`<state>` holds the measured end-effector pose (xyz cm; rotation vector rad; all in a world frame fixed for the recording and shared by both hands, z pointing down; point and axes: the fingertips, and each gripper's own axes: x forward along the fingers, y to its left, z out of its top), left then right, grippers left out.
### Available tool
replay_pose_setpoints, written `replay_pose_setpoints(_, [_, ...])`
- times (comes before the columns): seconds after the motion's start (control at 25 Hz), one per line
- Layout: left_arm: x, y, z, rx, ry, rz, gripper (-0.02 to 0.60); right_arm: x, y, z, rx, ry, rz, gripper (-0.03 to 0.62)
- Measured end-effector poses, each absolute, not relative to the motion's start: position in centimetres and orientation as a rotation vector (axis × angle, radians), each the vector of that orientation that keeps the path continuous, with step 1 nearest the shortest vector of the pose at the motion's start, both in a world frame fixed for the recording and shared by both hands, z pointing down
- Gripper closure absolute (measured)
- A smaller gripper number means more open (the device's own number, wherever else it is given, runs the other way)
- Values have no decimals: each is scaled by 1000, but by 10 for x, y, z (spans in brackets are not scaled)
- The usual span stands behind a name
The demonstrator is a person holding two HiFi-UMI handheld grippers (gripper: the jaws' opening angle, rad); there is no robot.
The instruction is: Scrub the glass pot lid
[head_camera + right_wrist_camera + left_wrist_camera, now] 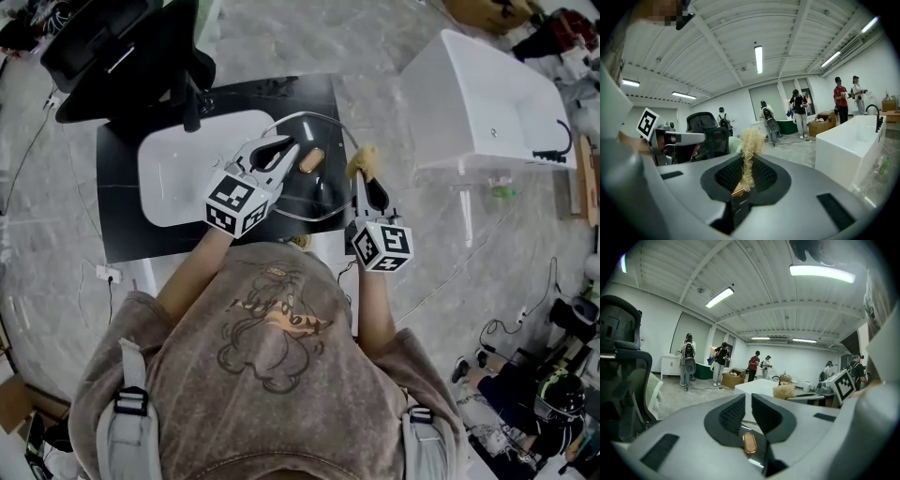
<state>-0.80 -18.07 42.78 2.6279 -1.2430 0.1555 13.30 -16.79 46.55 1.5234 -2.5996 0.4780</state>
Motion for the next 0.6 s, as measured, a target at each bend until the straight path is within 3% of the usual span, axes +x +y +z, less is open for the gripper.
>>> replay_pose_setpoints(0.04, [-9, -183, 428, 2620, -1251, 142, 517, 134, -169, 466, 1531, -2594, 478, 545])
replay_pose_setpoints(0.12, [-9, -190, 426, 2605, -1278, 102, 305, 137, -172, 468, 1545, -2583, 478, 545])
replay_pose_setpoints(0.16, [-7, -193, 426, 2606, -1284, 97, 268, 139, -173, 469, 1553, -2579, 478, 545])
replay_pose_setpoints(0.6, [32, -206, 499, 2593, -1109, 487, 275, 160, -175, 478, 1609, -2538, 511, 545])
